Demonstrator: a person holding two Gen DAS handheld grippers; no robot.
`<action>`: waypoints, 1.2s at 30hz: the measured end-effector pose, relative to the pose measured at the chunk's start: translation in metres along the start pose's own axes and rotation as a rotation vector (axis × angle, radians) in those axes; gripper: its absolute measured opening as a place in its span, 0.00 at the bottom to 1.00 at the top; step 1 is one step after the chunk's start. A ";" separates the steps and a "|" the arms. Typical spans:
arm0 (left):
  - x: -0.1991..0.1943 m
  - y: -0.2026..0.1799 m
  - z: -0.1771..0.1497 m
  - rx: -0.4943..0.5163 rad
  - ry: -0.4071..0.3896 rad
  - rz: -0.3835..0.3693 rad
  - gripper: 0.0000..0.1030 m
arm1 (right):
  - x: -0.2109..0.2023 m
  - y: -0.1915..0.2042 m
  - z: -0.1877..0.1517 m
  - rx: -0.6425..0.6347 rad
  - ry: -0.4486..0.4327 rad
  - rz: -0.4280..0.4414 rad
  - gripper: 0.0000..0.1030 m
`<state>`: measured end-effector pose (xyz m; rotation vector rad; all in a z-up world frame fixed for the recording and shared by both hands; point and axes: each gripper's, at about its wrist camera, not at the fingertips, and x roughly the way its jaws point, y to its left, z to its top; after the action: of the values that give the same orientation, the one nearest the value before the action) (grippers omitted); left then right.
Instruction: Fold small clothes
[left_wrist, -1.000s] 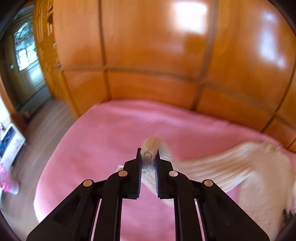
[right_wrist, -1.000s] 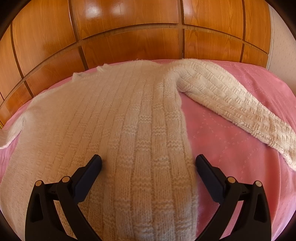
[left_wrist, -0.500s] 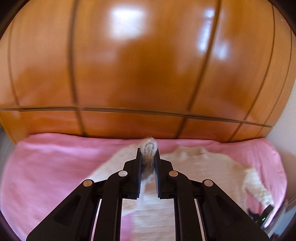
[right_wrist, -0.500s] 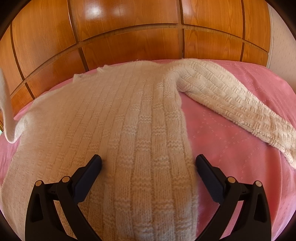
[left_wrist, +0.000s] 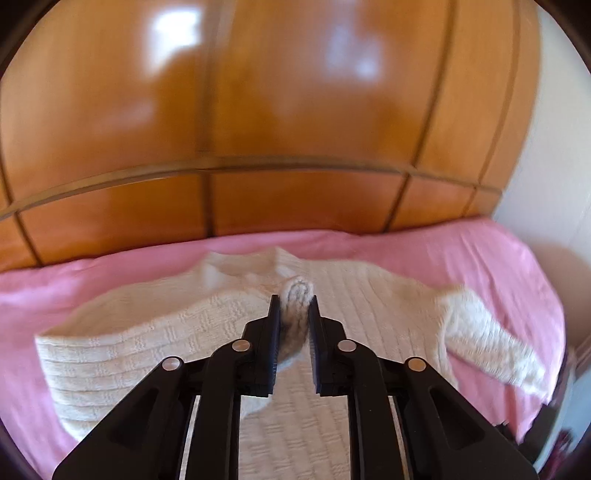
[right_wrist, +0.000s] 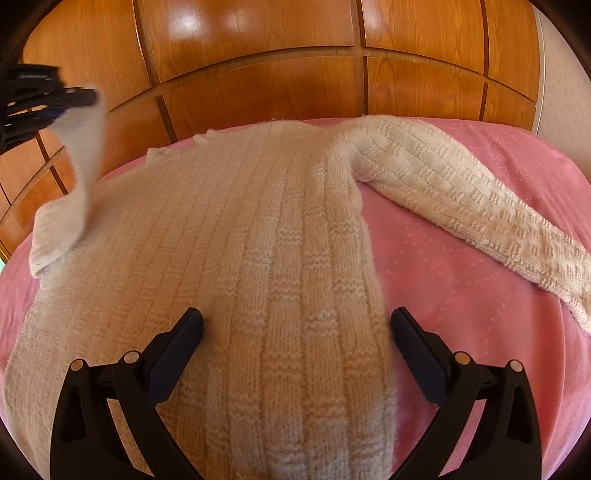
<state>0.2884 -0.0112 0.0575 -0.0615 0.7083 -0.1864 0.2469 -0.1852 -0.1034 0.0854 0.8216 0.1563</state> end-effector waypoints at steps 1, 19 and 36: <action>0.005 -0.005 -0.007 0.025 0.000 0.003 0.28 | 0.000 0.000 0.000 -0.001 0.001 -0.001 0.98; -0.050 0.191 -0.181 -0.666 0.046 0.270 0.81 | 0.001 0.000 0.000 0.000 0.007 0.001 0.98; -0.024 0.213 -0.157 -0.606 -0.017 0.337 0.90 | 0.016 0.018 0.036 0.131 0.073 0.212 0.98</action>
<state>0.2003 0.2039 -0.0711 -0.5175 0.7275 0.3564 0.2820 -0.1653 -0.0882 0.2916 0.8947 0.3065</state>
